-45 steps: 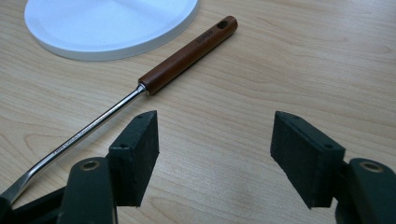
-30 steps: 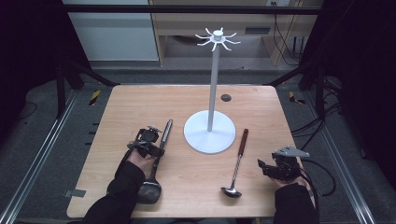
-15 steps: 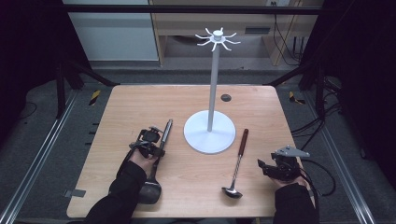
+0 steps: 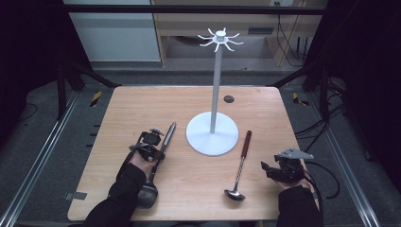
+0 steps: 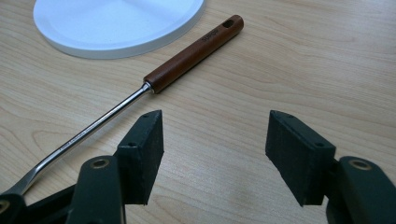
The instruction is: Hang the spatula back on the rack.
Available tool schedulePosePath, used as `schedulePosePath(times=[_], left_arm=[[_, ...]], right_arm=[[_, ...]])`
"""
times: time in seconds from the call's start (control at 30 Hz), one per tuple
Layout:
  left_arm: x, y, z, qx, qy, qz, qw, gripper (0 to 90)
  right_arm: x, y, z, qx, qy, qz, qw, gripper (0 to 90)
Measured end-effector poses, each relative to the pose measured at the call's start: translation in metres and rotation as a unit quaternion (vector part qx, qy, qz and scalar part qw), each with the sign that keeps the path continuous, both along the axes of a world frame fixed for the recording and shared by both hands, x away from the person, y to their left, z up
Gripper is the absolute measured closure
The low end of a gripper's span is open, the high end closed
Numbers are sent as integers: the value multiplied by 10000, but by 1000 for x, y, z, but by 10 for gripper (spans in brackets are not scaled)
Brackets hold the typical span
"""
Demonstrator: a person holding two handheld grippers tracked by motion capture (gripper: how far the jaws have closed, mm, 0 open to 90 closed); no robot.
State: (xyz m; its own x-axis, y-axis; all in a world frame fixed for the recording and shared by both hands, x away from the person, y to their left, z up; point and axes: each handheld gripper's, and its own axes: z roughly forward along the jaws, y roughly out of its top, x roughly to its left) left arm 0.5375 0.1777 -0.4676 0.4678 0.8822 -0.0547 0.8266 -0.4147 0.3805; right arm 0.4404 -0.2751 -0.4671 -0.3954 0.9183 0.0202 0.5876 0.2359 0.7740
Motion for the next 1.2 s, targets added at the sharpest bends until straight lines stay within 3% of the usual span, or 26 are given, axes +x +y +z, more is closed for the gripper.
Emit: schedulePosePath(times=[0.27, 0.37, 0.5, 0.57, 0.67, 1.03, 1.2], left_arm=[[-3, 0, 0, 43, 0, -31, 10000, 717], [-3, 0, 1, 111, -54, -116, 9999, 675], [-2, -2, 9, -19, -186, -103, 9998, 627], [-1, -5, 11, 81, -154, -143, 9997, 626], [1, -8, 5, 336, 98, -164, 9993, 620], [2, -1, 2, 182, 344, -44, 9992, 695], [2, -3, 3, 261, 360, 47, 9990, 716]], right_arm=[[-1, 0, 1, 44, 9, 16, 10000, 381], [0, -1, 0, 11, -24, 22, 10000, 381], [0, -1, 1, 45, -14, 19, 10000, 386], [-1, -1, 1, 43, -15, 25, 10000, 391], [-1, 0, 1, 74, 23, 30, 10000, 392], [0, -1, 1, 72, 62, 45, 9999, 404], [0, 0, 1, 85, 90, 44, 9999, 404]])
